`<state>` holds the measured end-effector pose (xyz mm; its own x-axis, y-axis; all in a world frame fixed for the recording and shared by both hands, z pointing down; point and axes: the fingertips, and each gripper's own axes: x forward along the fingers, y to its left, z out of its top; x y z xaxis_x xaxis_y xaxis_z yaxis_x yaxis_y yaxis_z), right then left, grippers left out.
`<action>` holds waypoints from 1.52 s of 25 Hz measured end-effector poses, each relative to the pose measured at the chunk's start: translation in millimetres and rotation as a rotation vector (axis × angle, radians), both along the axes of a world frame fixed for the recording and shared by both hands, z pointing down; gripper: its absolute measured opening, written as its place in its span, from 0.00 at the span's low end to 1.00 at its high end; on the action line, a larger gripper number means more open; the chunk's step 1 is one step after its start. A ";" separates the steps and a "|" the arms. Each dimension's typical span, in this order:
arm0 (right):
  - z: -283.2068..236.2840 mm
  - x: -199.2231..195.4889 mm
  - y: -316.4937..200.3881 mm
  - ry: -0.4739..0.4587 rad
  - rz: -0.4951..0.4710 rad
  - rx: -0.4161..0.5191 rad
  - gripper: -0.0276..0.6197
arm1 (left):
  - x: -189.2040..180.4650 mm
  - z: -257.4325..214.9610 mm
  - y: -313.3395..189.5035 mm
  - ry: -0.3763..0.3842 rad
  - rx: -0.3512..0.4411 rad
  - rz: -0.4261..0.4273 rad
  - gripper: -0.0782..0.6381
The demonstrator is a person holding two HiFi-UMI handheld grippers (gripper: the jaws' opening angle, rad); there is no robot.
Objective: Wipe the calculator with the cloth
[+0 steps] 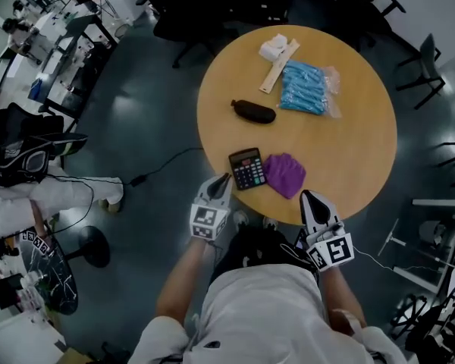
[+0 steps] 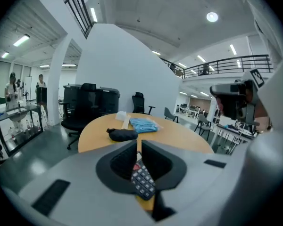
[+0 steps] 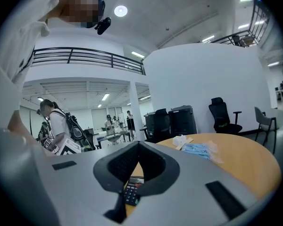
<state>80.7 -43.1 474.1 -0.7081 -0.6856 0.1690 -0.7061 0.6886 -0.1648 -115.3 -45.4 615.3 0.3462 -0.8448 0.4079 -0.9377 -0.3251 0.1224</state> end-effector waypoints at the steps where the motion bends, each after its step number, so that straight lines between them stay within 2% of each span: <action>1: 0.8 -2.8 -3.3 0.004 -0.005 0.000 0.06 | -2.5 6.8 -7.0 -0.002 -0.014 0.009 0.13; 5: 14.8 -10.3 -15.3 0.003 -0.032 -0.040 0.06 | -5.0 36.6 -30.0 -0.020 -0.079 0.031 0.21; 13: 42.1 -22.2 -31.4 -0.004 -0.102 -0.102 0.07 | -21.5 101.1 -67.7 -0.023 -0.190 0.050 0.27; 19: 61.8 -13.4 -32.8 0.013 -0.106 -0.143 0.07 | -18.6 136.6 -84.2 -0.022 -0.294 0.183 0.32; 23: 73.2 -7.2 -30.3 0.019 -0.112 -0.170 0.07 | -13.4 155.2 -85.7 -0.008 -0.366 0.221 0.33; 33: 82.1 -3.6 -36.7 -0.005 -0.114 -0.208 0.07 | 0.8 158.2 -83.5 0.064 -0.399 0.309 0.33; 38: 86.2 -2.2 -40.7 -0.007 -0.114 -0.214 0.07 | 4.6 157.6 -82.5 0.083 -0.399 0.305 0.31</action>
<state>78.5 -83.8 560.3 -0.7805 -0.5500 0.2971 -0.6241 0.7126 -0.3203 -110.7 -127.9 772.9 0.5977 -0.4839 0.6392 -0.7892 -0.4955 0.3629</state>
